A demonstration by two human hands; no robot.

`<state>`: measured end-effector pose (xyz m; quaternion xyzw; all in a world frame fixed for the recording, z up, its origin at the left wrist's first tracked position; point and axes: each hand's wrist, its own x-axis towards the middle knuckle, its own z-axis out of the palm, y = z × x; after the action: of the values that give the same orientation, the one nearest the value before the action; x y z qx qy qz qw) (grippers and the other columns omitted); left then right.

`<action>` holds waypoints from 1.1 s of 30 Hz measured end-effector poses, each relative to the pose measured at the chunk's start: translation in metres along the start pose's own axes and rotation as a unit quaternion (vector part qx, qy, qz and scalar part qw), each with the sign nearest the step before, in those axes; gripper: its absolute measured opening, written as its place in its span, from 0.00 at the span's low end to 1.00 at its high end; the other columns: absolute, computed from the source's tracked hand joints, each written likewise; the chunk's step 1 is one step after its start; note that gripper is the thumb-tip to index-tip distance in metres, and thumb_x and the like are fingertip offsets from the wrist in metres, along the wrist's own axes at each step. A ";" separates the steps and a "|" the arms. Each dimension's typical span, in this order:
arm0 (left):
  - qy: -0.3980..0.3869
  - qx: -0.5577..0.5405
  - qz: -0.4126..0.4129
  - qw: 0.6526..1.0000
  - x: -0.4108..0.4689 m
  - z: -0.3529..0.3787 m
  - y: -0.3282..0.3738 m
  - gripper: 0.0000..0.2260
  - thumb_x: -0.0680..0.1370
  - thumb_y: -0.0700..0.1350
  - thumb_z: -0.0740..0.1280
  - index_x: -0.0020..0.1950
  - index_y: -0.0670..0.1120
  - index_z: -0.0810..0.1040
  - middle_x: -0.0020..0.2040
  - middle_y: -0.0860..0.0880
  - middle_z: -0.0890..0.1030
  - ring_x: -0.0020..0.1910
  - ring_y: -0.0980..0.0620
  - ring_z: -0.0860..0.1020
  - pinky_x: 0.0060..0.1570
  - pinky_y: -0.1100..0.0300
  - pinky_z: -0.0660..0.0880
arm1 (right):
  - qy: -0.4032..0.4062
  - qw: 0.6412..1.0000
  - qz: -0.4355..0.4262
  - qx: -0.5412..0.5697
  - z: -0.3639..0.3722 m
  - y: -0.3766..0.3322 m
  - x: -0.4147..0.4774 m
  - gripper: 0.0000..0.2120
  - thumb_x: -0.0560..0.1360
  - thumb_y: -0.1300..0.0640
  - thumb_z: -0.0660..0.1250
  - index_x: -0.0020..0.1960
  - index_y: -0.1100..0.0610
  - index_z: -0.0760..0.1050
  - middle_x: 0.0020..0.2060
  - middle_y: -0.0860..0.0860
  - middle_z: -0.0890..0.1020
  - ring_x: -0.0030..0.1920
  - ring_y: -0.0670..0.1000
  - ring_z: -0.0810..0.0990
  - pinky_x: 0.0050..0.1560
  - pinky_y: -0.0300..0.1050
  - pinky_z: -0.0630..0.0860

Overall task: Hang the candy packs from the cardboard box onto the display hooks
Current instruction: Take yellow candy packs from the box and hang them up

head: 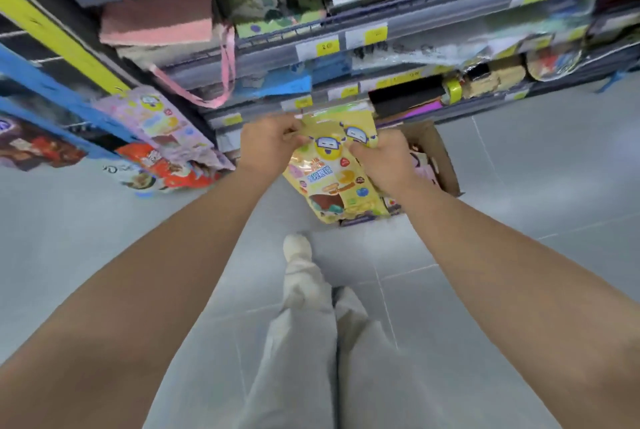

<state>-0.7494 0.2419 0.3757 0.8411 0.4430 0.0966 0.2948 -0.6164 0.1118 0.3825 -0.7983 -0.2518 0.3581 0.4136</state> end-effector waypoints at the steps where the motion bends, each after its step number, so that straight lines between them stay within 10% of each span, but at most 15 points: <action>1: 0.003 -0.002 -0.017 1.000 -0.010 -0.014 -0.005 0.09 0.73 0.44 0.71 0.50 0.42 0.83 0.51 0.44 0.83 0.52 0.45 0.79 0.50 0.58 0.69 | -0.016 1.000 -0.008 0.007 0.007 -0.010 -0.008 0.07 0.73 0.61 0.69 0.36 0.61 0.79 0.31 0.55 0.79 0.31 0.45 0.75 0.32 0.37 0.70; 10: 0.091 -0.090 -0.114 0.985 -0.086 -0.128 -0.041 0.12 0.74 0.31 0.61 0.50 0.38 0.83 0.50 0.44 0.83 0.44 0.52 0.76 0.36 0.79 0.67 | -0.091 0.994 -0.057 -0.037 0.075 -0.097 -0.064 0.08 0.72 0.60 0.70 0.46 0.65 0.81 0.43 0.59 0.83 0.41 0.52 0.78 0.44 0.46 0.75; 16: 0.126 -0.046 -0.140 0.981 -0.074 -0.190 -0.107 0.13 0.76 0.34 0.59 0.52 0.43 0.83 0.48 0.43 0.83 0.31 0.51 0.72 0.35 0.64 0.69 | -0.130 0.989 -0.057 -0.032 0.127 -0.156 -0.053 0.09 0.72 0.60 0.71 0.49 0.64 0.80 0.39 0.54 0.78 0.39 0.50 0.74 0.36 0.41 0.69; 23: 0.131 0.031 -0.033 0.990 -0.019 -0.242 -0.174 0.13 0.74 0.32 0.59 0.47 0.41 0.83 0.41 0.42 0.83 0.37 0.45 0.77 0.43 0.59 0.71 | -0.013 1.000 -0.003 -0.004 0.193 -0.185 -0.006 0.10 0.71 0.59 0.72 0.50 0.64 0.80 0.40 0.53 0.78 0.42 0.49 0.75 0.44 0.43 0.70; 33: 0.089 0.049 -0.114 0.988 0.060 -0.232 -0.239 0.14 0.77 0.34 0.56 0.58 0.43 0.75 0.39 0.41 0.80 0.40 0.40 0.76 0.51 0.49 0.72 | 0.122 0.988 0.043 0.080 0.247 -0.188 0.025 0.04 0.72 0.64 0.69 0.40 0.65 0.79 0.35 0.57 0.78 0.38 0.49 0.74 0.38 0.40 0.68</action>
<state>-0.9772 0.4887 0.4177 0.7865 0.5649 0.1147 0.2217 -0.8129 0.3476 0.4321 -0.8105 -0.1361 0.2945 0.4877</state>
